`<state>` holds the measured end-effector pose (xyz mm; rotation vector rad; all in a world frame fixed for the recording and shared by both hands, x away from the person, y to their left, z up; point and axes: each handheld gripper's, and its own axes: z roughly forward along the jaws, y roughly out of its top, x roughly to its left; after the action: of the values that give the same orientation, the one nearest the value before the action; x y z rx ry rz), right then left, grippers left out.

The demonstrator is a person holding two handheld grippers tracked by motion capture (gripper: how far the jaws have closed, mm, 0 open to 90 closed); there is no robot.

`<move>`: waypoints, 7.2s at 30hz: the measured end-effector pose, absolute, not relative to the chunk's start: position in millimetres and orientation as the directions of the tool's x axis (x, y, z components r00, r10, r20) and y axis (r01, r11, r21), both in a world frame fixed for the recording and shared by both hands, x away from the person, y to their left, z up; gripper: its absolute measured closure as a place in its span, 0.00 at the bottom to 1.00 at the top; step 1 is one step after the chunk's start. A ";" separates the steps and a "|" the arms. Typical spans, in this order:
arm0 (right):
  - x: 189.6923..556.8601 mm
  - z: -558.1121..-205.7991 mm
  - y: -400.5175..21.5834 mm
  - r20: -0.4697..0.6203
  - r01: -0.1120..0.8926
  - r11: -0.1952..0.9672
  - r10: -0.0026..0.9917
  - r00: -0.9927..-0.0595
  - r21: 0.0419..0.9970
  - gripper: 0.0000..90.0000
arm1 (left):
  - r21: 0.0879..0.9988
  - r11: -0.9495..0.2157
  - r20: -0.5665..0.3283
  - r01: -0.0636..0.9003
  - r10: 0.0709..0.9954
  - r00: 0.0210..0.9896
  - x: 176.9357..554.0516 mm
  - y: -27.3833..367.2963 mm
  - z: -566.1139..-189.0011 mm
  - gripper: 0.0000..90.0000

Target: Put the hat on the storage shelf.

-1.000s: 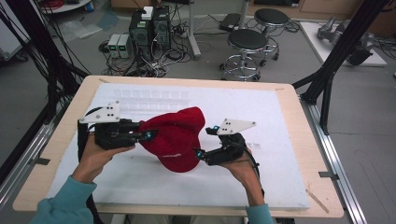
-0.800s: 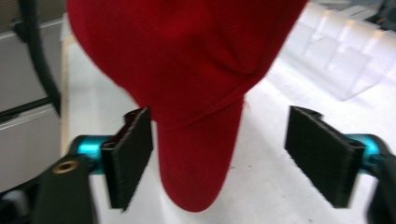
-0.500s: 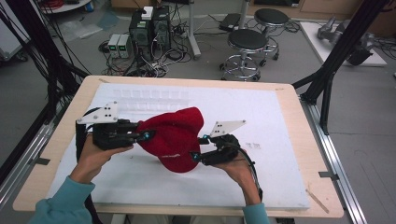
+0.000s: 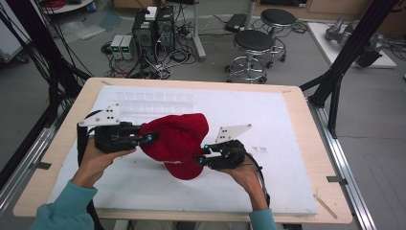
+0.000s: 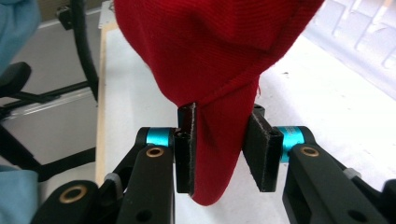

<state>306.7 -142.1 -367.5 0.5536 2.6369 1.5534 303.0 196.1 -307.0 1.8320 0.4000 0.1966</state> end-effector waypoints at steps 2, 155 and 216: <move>306.4 -368.2 -141.0 0.160 0.285 0.437 0.301 -0.940 0.853 0.74 | 0.953 -0.249 -0.071 0.172 0.370 0.926 303.8 195.9 -307.4 0.90; 432.6 -376.0 -84.1 0.120 0.222 0.033 0.759 -0.640 0.975 0.95 | 0.953 -0.117 -0.107 0.280 0.732 0.673 258.4 304.1 -447.5 0.11; 426.0 -389.6 -91.5 0.092 0.320 0.140 0.785 -0.612 0.937 0.69 | 0.957 -0.111 -0.104 0.269 0.734 0.671 256.9 304.1 -447.9 0.11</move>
<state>426.0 -91.5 -389.6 1.0585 2.0011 1.4746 256.9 304.1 -447.9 1.6836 0.8221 0.4808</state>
